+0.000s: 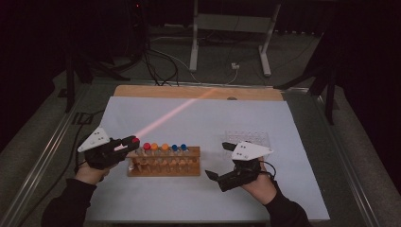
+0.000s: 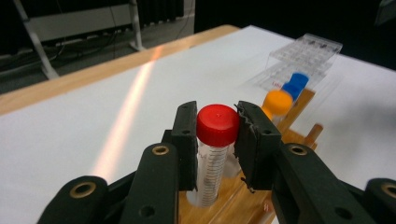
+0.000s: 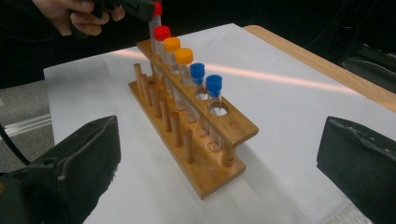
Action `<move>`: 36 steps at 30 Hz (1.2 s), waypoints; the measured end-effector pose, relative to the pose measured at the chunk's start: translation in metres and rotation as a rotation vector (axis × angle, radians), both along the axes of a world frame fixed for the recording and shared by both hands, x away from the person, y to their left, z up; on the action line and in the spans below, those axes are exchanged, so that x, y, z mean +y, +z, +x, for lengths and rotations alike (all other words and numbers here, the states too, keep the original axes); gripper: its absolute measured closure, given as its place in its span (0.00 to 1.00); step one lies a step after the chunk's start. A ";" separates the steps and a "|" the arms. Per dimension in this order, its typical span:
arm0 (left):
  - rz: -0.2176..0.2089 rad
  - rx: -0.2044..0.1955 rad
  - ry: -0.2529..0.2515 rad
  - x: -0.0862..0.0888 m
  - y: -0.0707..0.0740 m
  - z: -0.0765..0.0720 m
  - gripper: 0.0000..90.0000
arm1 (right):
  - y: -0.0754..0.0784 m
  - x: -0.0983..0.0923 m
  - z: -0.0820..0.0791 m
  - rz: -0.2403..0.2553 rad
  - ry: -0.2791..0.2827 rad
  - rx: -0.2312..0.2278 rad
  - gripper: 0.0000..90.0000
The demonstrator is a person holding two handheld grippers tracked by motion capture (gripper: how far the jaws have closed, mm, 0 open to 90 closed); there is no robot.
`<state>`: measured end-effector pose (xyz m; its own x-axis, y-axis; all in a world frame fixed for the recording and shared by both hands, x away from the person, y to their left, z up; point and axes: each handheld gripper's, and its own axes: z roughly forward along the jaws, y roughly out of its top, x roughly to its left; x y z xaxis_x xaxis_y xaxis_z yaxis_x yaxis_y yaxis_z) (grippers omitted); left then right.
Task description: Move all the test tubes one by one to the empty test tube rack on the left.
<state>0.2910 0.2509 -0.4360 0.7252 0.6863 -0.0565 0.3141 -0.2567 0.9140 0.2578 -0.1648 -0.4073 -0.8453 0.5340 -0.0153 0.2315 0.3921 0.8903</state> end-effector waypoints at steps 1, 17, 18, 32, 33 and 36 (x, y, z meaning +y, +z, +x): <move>0.004 0.004 0.000 0.000 -0.002 0.000 0.79 | 0.000 0.000 0.000 0.001 -0.001 -0.001 0.00; 0.001 0.021 -0.022 0.001 -0.014 -0.004 0.70 | 0.001 0.001 0.000 -0.004 0.002 0.001 0.00; -0.006 0.015 -0.031 0.001 -0.013 -0.004 0.66 | 0.001 0.000 0.000 -0.003 0.002 -0.001 0.00; -0.060 0.061 -0.161 -0.015 0.011 -0.027 0.01 | -0.009 -0.014 0.001 -0.007 -0.042 0.004 0.00; -0.053 0.064 -0.172 -0.016 0.011 -0.028 0.01 | -0.011 -0.016 0.001 -0.011 -0.043 0.004 0.00; -0.041 0.073 -0.199 -0.018 0.008 -0.032 0.01 | -0.017 -0.020 0.001 -0.018 -0.055 0.007 0.00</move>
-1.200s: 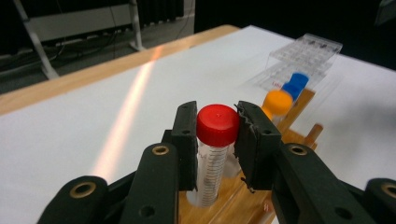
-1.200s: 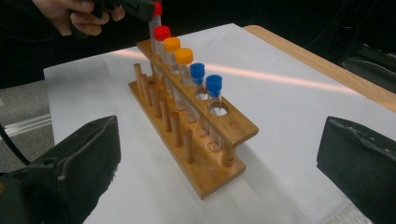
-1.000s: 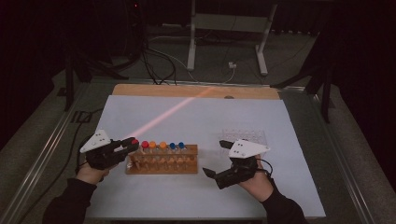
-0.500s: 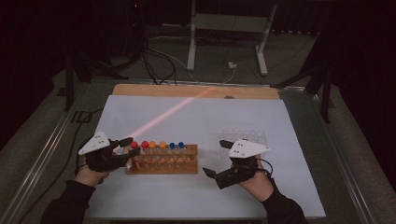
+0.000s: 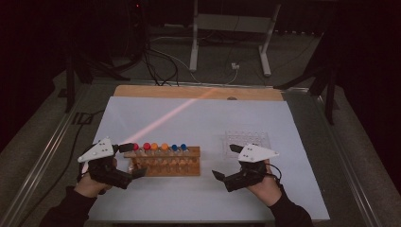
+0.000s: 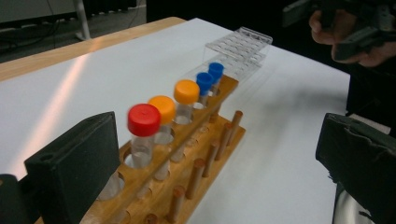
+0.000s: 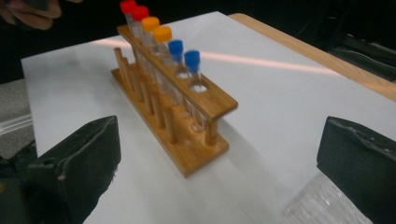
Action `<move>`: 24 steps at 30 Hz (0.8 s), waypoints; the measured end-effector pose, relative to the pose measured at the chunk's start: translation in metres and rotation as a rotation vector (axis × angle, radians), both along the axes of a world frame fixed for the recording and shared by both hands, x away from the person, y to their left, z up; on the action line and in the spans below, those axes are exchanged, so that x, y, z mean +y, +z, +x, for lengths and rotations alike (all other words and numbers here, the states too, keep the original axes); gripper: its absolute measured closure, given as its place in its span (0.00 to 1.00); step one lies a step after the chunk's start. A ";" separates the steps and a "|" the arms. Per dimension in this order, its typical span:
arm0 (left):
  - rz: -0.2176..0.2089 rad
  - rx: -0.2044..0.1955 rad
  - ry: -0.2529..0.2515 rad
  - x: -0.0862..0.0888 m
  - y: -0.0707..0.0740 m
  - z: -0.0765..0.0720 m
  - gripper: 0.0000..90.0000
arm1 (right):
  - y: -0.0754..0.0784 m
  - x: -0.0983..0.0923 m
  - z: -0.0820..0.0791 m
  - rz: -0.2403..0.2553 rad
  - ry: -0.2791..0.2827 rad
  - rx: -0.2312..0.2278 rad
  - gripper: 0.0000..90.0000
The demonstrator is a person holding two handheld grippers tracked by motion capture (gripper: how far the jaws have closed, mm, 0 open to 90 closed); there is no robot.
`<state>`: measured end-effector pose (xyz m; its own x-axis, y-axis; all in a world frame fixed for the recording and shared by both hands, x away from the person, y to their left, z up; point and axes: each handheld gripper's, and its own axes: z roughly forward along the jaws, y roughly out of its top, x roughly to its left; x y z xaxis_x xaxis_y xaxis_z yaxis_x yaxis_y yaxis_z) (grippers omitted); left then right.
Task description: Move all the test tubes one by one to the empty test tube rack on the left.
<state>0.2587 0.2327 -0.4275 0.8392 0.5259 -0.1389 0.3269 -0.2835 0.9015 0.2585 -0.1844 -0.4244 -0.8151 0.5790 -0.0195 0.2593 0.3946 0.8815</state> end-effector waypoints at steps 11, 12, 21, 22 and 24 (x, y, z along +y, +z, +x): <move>0.028 -0.031 -0.055 -0.009 -0.012 -0.019 0.01 | -0.027 -0.014 0.001 -0.047 -0.011 0.014 0.00; 0.030 -0.030 -0.061 -0.011 -0.014 -0.021 0.01 | -0.028 -0.016 0.000 -0.050 -0.011 0.015 0.00; 0.052 -0.011 -0.108 -0.023 -0.036 -0.029 0.01 | -0.036 -0.027 -0.005 -0.059 -0.025 0.015 0.00; 0.053 -0.011 -0.111 -0.024 -0.040 -0.029 0.01 | -0.037 -0.028 -0.005 -0.059 -0.029 0.014 0.00; 0.075 -0.003 -0.116 -0.025 -0.045 -0.029 0.01 | -0.038 -0.031 -0.005 -0.062 -0.034 0.015 0.00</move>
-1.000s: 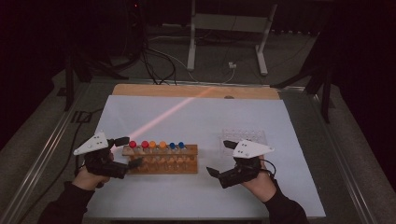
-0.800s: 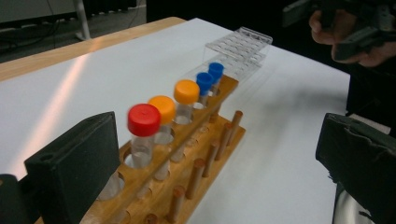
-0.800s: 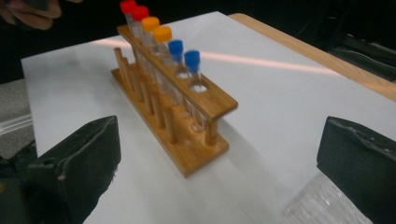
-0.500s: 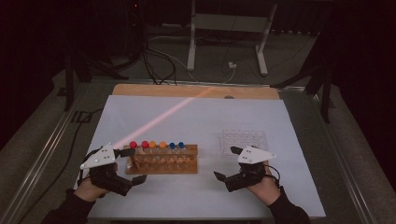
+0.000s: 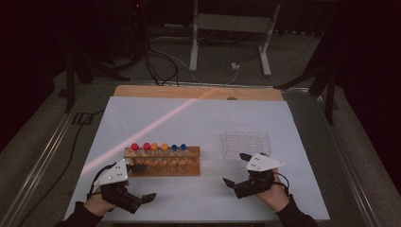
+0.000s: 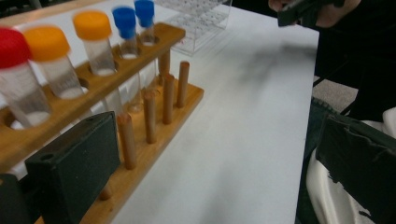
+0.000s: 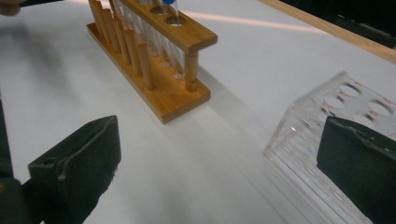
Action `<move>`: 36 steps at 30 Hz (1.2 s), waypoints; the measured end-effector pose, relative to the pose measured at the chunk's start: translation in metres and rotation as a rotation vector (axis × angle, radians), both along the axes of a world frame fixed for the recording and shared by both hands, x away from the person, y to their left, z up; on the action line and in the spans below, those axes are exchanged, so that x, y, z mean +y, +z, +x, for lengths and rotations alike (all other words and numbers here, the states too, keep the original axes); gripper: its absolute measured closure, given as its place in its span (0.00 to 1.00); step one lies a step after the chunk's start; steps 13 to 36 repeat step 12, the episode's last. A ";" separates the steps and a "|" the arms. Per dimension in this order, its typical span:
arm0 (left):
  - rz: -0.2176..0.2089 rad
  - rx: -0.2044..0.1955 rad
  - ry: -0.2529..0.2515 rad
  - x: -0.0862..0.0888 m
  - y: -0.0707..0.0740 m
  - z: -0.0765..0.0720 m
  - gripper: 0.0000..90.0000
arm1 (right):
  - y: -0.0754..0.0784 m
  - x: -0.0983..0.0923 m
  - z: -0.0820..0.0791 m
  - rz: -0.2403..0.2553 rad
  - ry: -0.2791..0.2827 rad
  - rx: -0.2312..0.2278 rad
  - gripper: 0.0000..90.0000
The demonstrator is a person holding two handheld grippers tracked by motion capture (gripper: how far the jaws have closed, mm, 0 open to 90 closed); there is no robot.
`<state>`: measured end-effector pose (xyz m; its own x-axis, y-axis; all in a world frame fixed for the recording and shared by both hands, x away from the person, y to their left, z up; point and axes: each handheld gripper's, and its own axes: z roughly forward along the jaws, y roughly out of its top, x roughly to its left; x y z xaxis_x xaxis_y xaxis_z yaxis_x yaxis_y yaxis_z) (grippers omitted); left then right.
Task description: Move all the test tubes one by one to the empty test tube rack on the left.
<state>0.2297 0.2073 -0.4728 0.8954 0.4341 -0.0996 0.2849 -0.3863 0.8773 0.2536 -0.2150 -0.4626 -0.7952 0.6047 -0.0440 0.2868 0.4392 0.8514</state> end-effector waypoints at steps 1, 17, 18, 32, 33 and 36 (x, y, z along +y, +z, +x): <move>0.010 -0.004 0.001 -0.001 -0.002 0.000 0.01 | 0.000 -0.001 0.000 -0.001 -0.001 0.002 0.00; 0.032 0.002 -0.011 -0.003 -0.009 0.004 0.01 | -0.001 -0.001 0.001 0.004 -0.004 -0.003 0.00; 0.032 0.002 -0.011 -0.003 -0.009 0.004 0.01 | -0.001 -0.001 0.001 0.004 -0.004 -0.003 0.00; 0.032 0.002 -0.011 -0.003 -0.009 0.004 0.01 | -0.001 -0.001 0.001 0.004 -0.004 -0.003 0.00; 0.032 0.002 -0.011 -0.003 -0.009 0.004 0.01 | -0.001 -0.001 0.001 0.004 -0.004 -0.003 0.00; 0.032 0.002 -0.011 -0.003 -0.009 0.004 0.01 | -0.001 -0.001 0.001 0.004 -0.004 -0.003 0.00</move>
